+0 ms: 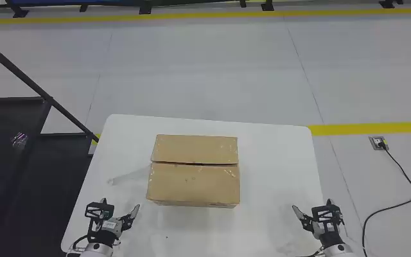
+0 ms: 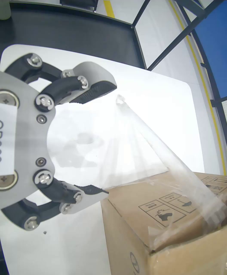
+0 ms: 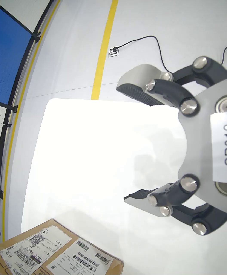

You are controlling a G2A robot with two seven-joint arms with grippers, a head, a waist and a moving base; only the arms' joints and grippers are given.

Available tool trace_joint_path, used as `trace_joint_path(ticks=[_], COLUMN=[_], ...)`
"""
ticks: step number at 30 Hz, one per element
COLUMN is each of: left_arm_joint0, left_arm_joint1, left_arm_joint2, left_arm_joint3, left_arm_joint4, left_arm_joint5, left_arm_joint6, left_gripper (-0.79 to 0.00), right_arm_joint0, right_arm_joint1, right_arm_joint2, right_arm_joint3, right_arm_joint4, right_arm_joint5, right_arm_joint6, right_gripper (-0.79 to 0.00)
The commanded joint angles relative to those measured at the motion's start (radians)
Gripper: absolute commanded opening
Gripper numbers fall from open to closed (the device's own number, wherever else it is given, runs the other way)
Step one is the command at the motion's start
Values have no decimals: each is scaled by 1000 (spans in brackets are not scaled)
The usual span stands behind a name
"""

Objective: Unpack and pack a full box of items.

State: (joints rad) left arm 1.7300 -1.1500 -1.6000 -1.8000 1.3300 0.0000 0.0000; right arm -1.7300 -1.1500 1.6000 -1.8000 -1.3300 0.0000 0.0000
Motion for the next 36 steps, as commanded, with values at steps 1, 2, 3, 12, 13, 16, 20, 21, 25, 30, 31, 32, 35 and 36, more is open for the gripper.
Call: trace_joint_path(ticks=[1, 2, 3, 12, 13, 16, 20, 21, 25, 30, 31, 32, 35, 36], left_arm_joint0=[0, 0, 0, 0, 0, 0, 0, 0, -3, -22, -30, -40, -65, -72], left_arm_joint1=[0, 0, 0, 0, 0, 0, 0, 0, 0, 1, 2, 2, 3, 3], left_arm_joint2=[0, 0, 0, 0, 0, 0, 0, 0, -12, -61, -70, -79, -90, -94], left_arm_joint3=[0, 0, 0, 0, 0, 0, 0, 0, 0, -4, 2, 12, 35, 42], left_arm_joint4=[0, 0, 0, 0, 0, 0, 0, 0, -26, -116, -124, -139, -161, -165], left_arm_joint5=[0, 0, 0, 0, 0, 0, 0, 0, -42, -90, -103, -106, -142, -148], left_arm_joint6=[0, 0, 0, 0, 0, 0, 0, 0, 31, 21, 16, 14, 31, 36], left_gripper=[0, -1, -1, -1, 0, -1, -1, -1, 0, 0, 0, 0, 0, 0], right_arm_joint0=[0, 0, 0, 0, 0, 0, 0, 0, -1, 24, 33, 44, 91, 111], right_arm_joint1=[0, 0, 0, 0, 0, 0, 0, 0, 2, 3, 3, 3, 2, 1], right_arm_joint2=[0, 0, 0, 0, 0, 0, 0, 0, -13, -38, -44, -53, -83, -93], right_arm_joint3=[0, 0, 0, 0, 0, 0, 0, 0, -14, -77, -91, -105, -130, -133], right_arm_joint4=[0, 0, 0, 0, 0, 0, 0, 0, -21, -55, -66, -77, -92, -95], right_arm_joint5=[0, 0, 0, 0, 0, 0, 0, 0, -64, -121, -132, -145, -180, -183], right_arm_joint6=[0, 0, 0, 0, 0, 0, 0, 0, -20, 5, 18, 32, 72, 87], right_gripper=[-1, 0, -1, 0, -1, -1, 0, -1, 0, 0, 0, 0, 0, 0])
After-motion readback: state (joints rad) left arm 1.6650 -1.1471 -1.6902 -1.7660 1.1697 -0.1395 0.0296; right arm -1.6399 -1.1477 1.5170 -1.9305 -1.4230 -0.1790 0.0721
